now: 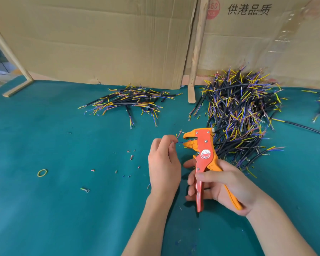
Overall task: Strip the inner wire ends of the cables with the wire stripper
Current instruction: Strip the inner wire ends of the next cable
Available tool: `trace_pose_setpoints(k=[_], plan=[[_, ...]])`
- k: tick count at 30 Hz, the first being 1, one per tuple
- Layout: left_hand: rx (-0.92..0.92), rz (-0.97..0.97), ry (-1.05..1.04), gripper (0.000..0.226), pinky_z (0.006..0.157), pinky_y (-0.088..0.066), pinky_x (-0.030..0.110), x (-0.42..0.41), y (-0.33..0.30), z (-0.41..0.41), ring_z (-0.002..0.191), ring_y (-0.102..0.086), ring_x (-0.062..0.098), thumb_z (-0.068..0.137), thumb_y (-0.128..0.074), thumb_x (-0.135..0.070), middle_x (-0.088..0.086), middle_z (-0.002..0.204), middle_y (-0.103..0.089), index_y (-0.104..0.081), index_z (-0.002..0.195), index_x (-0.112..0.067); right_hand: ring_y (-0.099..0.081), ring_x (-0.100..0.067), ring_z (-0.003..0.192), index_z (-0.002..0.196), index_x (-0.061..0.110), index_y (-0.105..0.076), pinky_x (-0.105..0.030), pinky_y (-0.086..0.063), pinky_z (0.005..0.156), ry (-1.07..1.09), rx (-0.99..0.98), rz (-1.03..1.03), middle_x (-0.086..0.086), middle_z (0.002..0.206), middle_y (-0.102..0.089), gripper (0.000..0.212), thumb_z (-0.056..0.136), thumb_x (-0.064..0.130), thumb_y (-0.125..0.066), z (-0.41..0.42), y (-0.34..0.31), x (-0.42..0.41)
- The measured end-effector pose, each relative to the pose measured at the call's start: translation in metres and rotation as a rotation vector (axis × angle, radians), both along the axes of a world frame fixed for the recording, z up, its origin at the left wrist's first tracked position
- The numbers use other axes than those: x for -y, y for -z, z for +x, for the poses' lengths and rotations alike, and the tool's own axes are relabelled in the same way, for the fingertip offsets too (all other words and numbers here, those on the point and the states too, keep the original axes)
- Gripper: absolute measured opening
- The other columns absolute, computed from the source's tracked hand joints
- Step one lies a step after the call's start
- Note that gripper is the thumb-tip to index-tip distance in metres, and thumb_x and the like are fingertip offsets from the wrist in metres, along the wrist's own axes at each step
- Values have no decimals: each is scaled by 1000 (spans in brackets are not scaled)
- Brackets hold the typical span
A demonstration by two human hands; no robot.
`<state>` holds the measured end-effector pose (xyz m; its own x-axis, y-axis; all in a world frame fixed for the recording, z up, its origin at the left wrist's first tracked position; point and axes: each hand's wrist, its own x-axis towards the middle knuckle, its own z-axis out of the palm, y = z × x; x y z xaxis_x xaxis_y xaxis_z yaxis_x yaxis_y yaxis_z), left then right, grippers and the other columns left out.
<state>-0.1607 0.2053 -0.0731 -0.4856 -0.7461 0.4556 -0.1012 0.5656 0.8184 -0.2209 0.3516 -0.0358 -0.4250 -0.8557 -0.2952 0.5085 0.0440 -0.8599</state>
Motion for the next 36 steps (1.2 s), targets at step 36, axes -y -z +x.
trace_pose_setpoints(k=[36], plan=[[-7, 28, 26, 14, 76, -50, 31, -3, -2, 5, 83, -59, 8, 93, -64, -4, -8, 91, -65, -71, 97, -16, -30, -18, 37, 72, 14, -50, -23, -31, 39, 100, -74, 21, -8, 58, -33, 31, 79, 24, -78, 8, 5, 10]])
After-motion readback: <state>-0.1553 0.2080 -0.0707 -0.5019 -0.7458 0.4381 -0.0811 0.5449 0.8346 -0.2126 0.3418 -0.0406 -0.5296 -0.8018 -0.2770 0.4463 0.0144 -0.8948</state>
